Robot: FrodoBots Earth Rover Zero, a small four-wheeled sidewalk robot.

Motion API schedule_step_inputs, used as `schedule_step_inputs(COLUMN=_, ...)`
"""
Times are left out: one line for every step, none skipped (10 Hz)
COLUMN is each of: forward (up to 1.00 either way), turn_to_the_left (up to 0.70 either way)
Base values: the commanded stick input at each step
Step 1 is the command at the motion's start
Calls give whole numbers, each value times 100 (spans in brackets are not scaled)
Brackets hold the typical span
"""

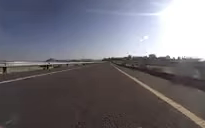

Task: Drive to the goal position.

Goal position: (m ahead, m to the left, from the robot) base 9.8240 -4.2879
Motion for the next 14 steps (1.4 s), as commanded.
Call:
schedule_step_inputs(forward=70, turn_to_the_left=0)
schedule_step_inputs(forward=70, turn_to_the_left=0)
schedule_step_inputs(forward=70, turn_to_the_left=0)
schedule_step_inputs(forward=70, turn_to_the_left=0)
schedule_step_inputs(forward=70, turn_to_the_left=0)
schedule_step_inputs(forward=70, turn_to_the_left=0)
schedule_step_inputs(forward=70, turn_to_the_left=0)
schedule_step_inputs(forward=70, turn_to_the_left=0)
schedule_step_inputs(forward=70, turn_to_the_left=0)
schedule_step_inputs(forward=70, turn_to_the_left=0)
schedule_step_inputs(forward=70, turn_to_the_left=0)
schedule_step_inputs(forward=70, turn_to_the_left=0)
schedule_step_inputs(forward=70, turn_to_the_left=0)
schedule_step_inputs(forward=70, turn_to_the_left=0)
